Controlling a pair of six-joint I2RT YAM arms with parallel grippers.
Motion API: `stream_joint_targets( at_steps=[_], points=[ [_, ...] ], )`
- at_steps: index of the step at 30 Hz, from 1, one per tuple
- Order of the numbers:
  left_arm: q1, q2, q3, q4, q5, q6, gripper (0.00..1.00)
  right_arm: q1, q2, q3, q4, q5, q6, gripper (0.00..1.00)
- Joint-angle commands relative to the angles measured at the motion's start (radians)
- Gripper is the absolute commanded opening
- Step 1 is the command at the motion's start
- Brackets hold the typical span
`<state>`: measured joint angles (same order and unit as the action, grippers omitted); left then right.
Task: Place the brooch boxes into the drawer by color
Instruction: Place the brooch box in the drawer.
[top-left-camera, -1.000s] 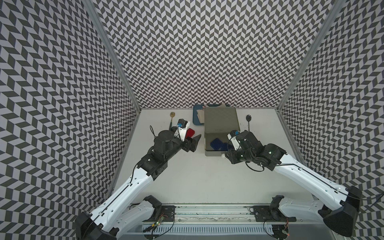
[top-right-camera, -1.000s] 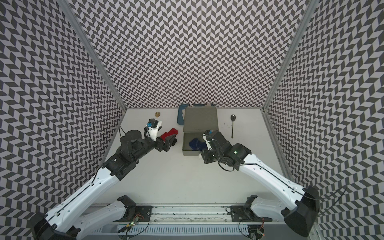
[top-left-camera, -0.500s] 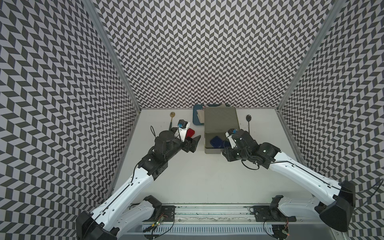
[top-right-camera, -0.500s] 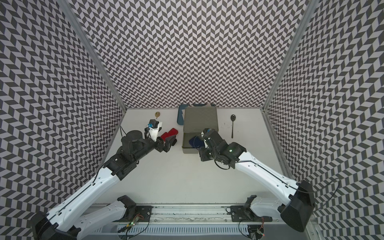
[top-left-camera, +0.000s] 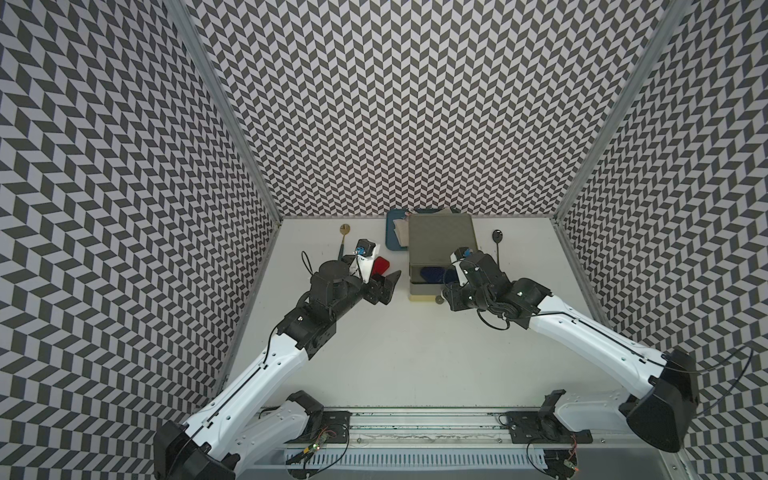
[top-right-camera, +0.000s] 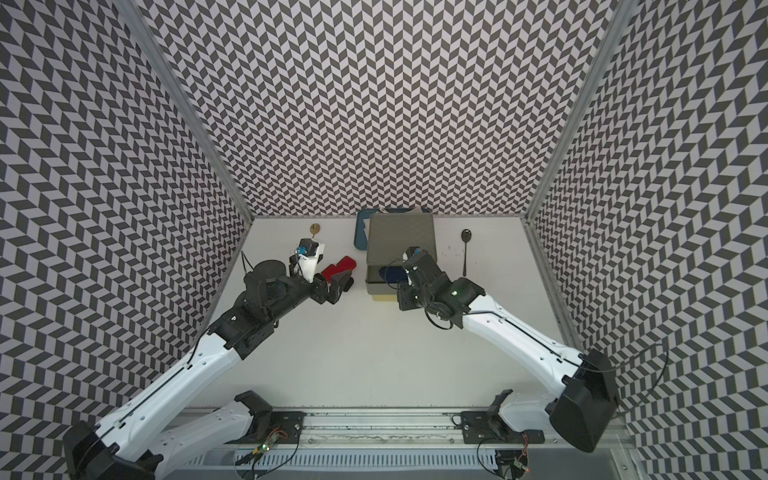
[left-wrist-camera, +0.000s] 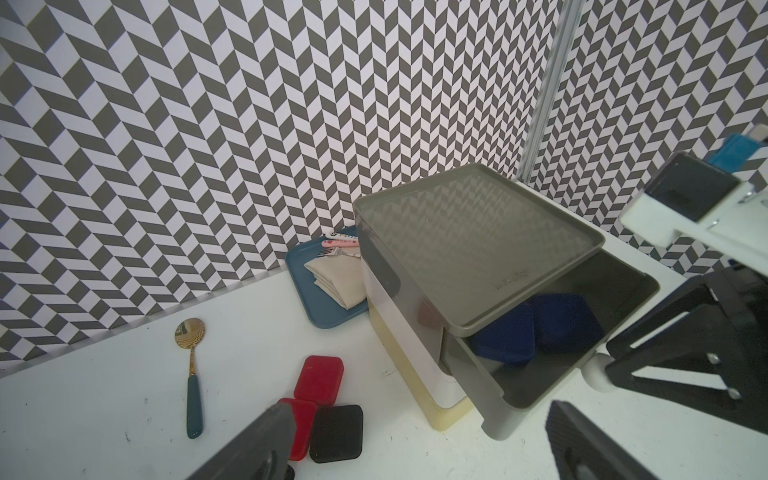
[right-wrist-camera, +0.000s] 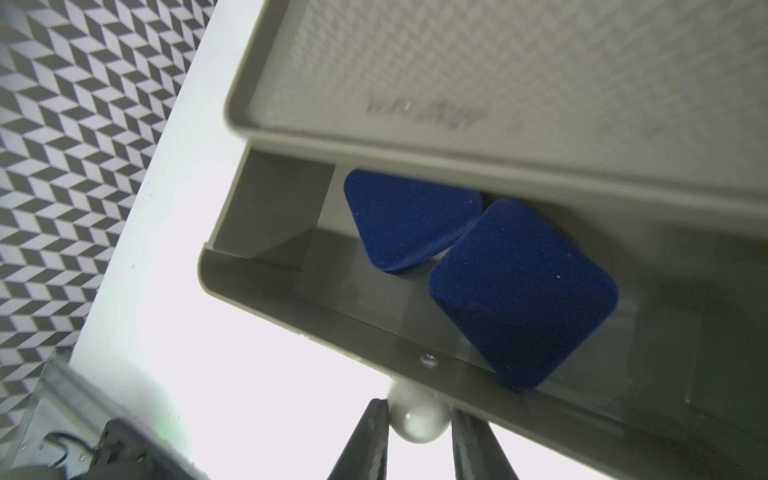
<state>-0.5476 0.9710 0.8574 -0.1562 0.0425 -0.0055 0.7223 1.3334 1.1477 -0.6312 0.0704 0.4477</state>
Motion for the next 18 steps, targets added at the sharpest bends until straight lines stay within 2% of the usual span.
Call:
stream_joint_targets(
  at_steps=[1, 18],
  points=[
    [0.012, -0.004, -0.018, 0.003, -0.010, -0.009, 1.00, -0.018, 0.011, 0.025, 0.098, 0.039, -0.039, 0.30],
    [0.044, -0.009, -0.052, 0.025, -0.009, -0.016, 1.00, -0.023, 0.063, -0.042, 0.298, 0.112, -0.018, 0.29]
  ],
)
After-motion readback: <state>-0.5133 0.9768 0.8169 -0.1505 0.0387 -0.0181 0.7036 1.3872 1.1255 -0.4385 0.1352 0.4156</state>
